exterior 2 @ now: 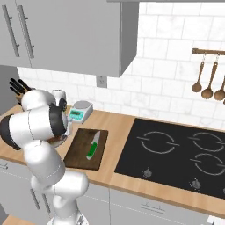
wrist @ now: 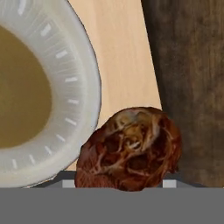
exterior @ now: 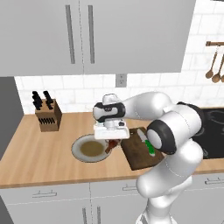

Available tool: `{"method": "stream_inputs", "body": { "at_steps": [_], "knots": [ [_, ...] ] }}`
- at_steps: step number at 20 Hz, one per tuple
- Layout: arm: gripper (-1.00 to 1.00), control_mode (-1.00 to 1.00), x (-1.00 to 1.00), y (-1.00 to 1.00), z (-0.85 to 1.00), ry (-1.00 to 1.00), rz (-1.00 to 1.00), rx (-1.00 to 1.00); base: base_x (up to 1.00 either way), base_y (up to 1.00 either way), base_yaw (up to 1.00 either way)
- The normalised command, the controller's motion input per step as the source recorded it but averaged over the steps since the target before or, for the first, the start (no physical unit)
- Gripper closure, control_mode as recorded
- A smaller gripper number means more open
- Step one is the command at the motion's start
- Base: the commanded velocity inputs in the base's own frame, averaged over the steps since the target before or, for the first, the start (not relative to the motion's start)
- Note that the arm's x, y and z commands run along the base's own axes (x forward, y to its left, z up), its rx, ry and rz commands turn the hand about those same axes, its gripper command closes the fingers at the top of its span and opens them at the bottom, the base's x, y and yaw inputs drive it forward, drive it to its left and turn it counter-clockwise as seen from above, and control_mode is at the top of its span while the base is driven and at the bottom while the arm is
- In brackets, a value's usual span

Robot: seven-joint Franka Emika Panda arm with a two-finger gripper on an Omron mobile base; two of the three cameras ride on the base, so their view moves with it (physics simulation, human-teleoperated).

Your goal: Pick up the knife from the drawer and place it on the cutting board. Then place the meat from the plate to the cutting board.

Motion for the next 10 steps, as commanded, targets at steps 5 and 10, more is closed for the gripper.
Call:
{"method": "stream_inputs", "body": {
  "at_steps": [5, 10],
  "knots": [
    [1.00, -1.00, -0.04, -0.63, 0.07, 0.00, 0.00, 0.00, 0.00, 0.00, 0.00],
    [1.00, -1.00, 0.00, -0.54, 0.03, 0.00, 0.04, 0.00, 0.00, 0.00, 0.00]
  ]
}}
